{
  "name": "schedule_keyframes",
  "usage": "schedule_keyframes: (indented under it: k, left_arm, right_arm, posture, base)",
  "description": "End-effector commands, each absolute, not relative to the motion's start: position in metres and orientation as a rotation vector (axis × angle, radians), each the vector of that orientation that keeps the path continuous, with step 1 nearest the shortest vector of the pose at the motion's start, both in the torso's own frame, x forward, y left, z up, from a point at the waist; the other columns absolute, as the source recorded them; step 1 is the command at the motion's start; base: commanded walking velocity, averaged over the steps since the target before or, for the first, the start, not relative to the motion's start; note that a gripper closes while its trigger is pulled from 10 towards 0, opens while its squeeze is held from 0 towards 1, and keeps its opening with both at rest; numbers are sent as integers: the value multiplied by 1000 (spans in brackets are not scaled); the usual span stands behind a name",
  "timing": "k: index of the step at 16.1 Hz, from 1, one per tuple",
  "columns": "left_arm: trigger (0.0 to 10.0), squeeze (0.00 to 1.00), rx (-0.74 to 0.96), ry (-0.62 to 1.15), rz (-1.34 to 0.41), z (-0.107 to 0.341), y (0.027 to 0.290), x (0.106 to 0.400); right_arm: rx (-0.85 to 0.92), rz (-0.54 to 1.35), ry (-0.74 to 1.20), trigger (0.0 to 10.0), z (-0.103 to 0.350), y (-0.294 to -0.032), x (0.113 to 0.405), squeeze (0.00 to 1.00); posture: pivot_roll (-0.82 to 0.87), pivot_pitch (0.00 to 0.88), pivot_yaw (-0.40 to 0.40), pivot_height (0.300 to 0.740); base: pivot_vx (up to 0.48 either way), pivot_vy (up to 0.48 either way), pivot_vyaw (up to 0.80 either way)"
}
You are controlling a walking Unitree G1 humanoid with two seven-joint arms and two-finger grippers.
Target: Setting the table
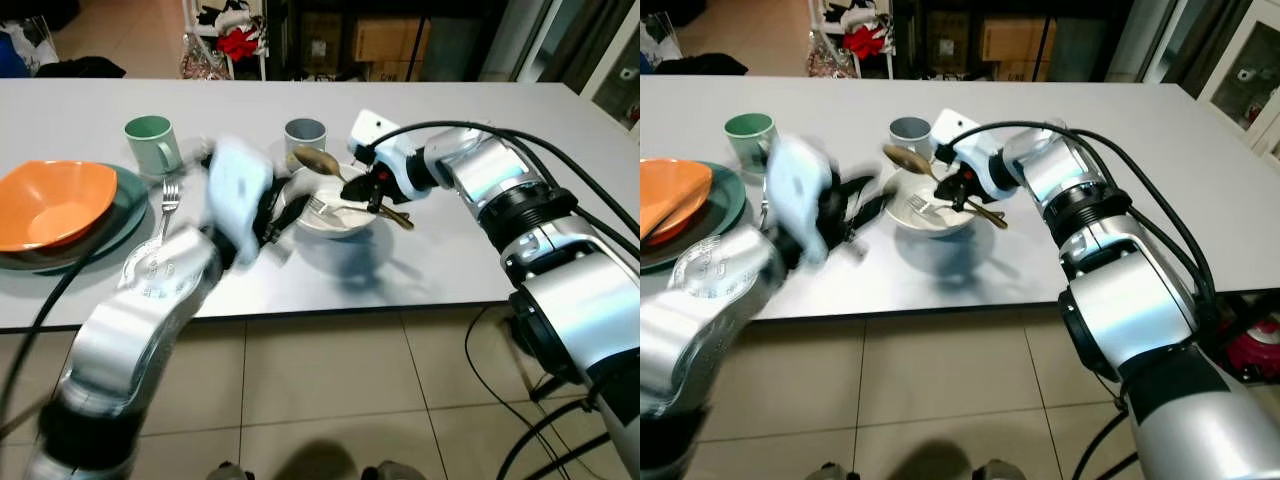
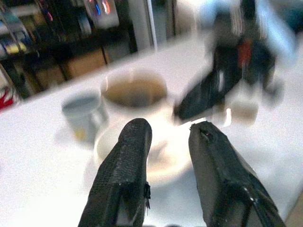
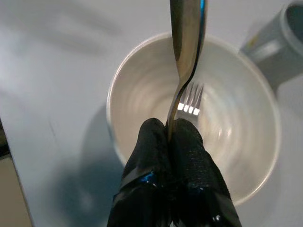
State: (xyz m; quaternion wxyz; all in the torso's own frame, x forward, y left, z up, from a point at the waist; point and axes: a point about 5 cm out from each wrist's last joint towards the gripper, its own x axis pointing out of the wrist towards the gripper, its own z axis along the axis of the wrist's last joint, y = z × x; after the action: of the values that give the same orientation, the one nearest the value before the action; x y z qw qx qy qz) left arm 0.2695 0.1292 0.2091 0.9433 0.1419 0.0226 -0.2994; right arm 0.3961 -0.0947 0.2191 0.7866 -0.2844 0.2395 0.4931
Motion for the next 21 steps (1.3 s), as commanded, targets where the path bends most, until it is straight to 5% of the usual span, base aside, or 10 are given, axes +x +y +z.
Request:
schedule_keyframes:
  k: [1,14,16,17,18,21]
  left_arm:
    - [10000,0,327,53,-623,210,129,265]
    - [10000,0,324,186,-680,189,126,227]
    - [10000,0,323,187,-679,190,125,227]
    - [10000,0,321,186,-674,190,125,227]
    - [10000,0,319,187,-671,191,124,227]
    - [10000,0,315,187,-666,191,125,227]
  right_arm:
    - [-636,1043,512,10000,227,-94,398,0]
    - [-712,828,531,10000,208,-81,404,0]
    - [-717,816,529,10000,207,-80,404,514]
    - [-720,810,527,10000,207,-80,405,635]
    - [-724,807,529,10000,206,-80,405,722]
    - [-720,798,526,10000,206,-80,405,773]
  posture:
    - [-48,53,-20,740]
    - [-29,99,-58,740]
    - [-31,102,-64,740]
    - [-31,102,-66,740]
    - [-31,103,-68,740]
    - [-31,104,-68,740]
  base:
    - [0,0,0]
    - [0,0,0]
    - [0,0,0]
    - [0,0,0]
    - [0,0,0]
    - [0,0,0]
